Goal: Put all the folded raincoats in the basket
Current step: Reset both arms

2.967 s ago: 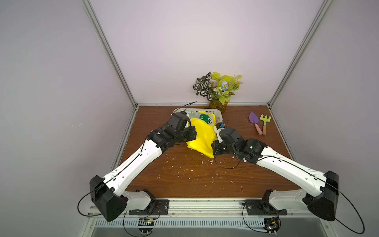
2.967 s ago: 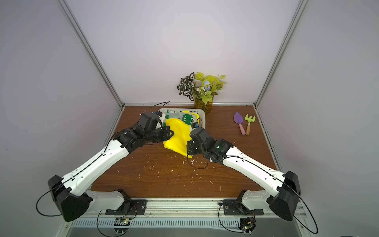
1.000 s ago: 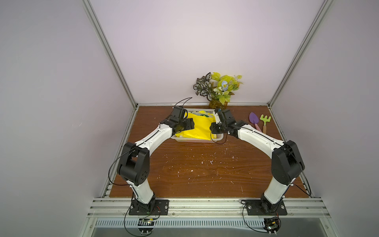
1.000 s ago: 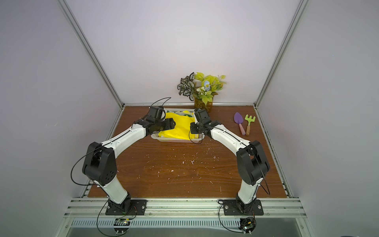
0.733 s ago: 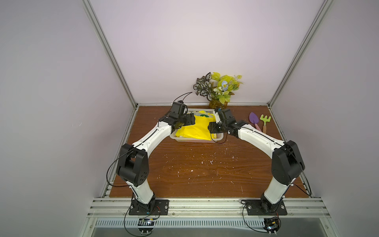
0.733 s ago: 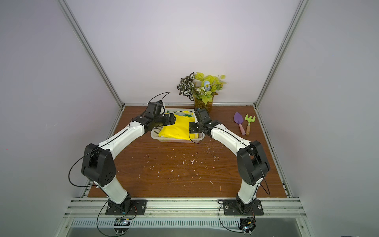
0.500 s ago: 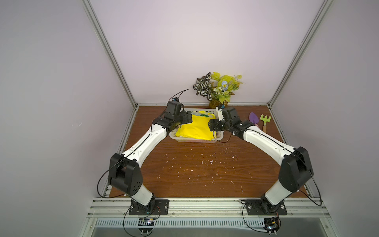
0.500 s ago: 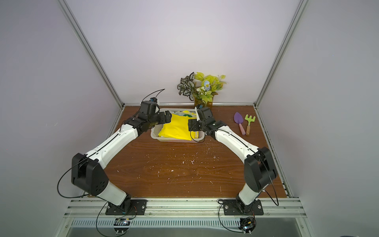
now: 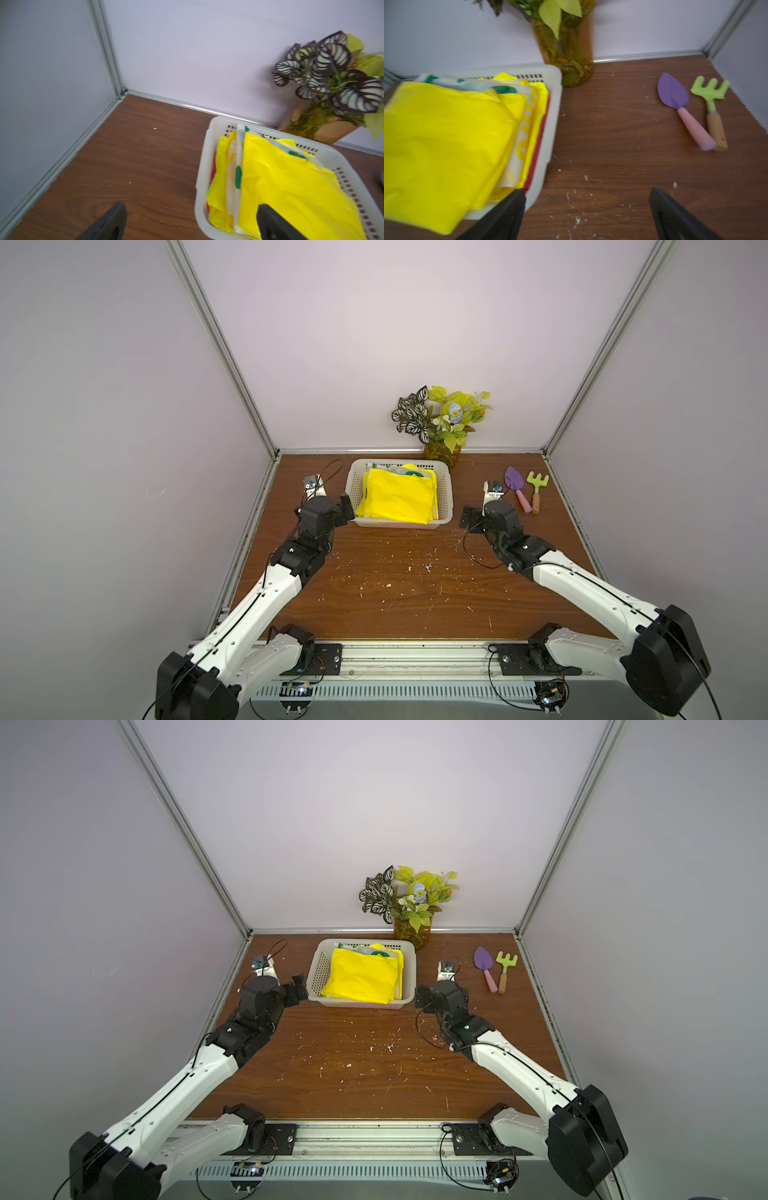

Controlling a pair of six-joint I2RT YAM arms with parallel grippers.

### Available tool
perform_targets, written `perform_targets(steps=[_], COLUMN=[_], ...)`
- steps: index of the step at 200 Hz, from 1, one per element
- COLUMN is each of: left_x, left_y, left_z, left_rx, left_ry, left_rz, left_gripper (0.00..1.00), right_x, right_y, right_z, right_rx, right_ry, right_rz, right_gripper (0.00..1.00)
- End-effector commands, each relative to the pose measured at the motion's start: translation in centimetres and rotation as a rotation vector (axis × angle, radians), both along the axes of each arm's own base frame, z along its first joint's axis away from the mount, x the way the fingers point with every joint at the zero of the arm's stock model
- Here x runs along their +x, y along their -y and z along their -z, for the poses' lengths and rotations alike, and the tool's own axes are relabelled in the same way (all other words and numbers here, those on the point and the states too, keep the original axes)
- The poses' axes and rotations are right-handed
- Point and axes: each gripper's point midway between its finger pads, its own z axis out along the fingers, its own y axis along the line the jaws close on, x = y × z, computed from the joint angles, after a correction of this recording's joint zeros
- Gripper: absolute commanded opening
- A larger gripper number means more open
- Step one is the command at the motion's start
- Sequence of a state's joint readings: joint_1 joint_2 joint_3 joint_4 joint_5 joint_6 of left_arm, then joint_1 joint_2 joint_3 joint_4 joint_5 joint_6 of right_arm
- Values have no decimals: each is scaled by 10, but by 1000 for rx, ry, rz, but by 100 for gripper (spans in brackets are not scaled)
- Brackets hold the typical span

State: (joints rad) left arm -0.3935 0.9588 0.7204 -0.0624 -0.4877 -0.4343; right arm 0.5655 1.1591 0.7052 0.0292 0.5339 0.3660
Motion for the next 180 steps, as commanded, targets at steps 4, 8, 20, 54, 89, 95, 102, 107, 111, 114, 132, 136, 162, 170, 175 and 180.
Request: perform_targets(steps=[4, 8, 20, 54, 89, 95, 102, 107, 111, 114, 132, 136, 162, 170, 175, 180], left_x=[-15, -15, -19, -18, -15, -15, -14, -14, -13, -13, -13, -13, -17, -17, -16, -16], left_y=[-38, -38, -43, -71, -90, -91, -92, -93, -92, -92, -91, -91, -87, -85, -85, -84], left_z=[11, 13, 23, 37, 63, 66, 69, 71, 73, 74, 82, 83, 90, 89, 89, 88], left_rx=[83, 92, 146, 256, 203, 200, 203, 209, 214, 218, 241, 245, 253, 260, 264, 269], left_ry=[79, 98, 131, 176, 243, 249, 250, 246, 242, 239, 232, 232, 259, 263, 262, 265], left_rz=[-172, -170, -179, -305, -313, -306, -303, -299, -294, -291, -270, -268, -231, -220, -216, -211], left_gripper=[97, 97, 97, 97, 97, 97, 97, 97, 97, 97, 96, 96, 95, 95, 95, 95], right_x=[-2, -2, -3, 16, 30, 29, 28, 29, 29, 29, 26, 25, 30, 33, 34, 34], right_y=[51, 55, 65, 99, 118, 123, 128, 130, 132, 134, 144, 144, 145, 144, 143, 144], right_z=[-1, 2, 16, 36, 32, 34, 36, 38, 40, 42, 48, 49, 55, 57, 57, 57], right_rx=[-134, -157, -219, -228, -314, -313, -299, -290, -285, -280, -246, -233, -190, -191, -190, -188], right_ry=[127, 135, 139, 91, 205, 216, 226, 228, 227, 230, 267, 280, 285, 275, 278, 275], right_rz=[226, 236, 256, 367, 372, 377, 386, 378, 377, 378, 372, 362, 315, 300, 293, 295], right_gripper=[100, 99, 99, 99, 99, 99, 99, 99, 99, 99, 99, 99, 99, 99, 99, 99])
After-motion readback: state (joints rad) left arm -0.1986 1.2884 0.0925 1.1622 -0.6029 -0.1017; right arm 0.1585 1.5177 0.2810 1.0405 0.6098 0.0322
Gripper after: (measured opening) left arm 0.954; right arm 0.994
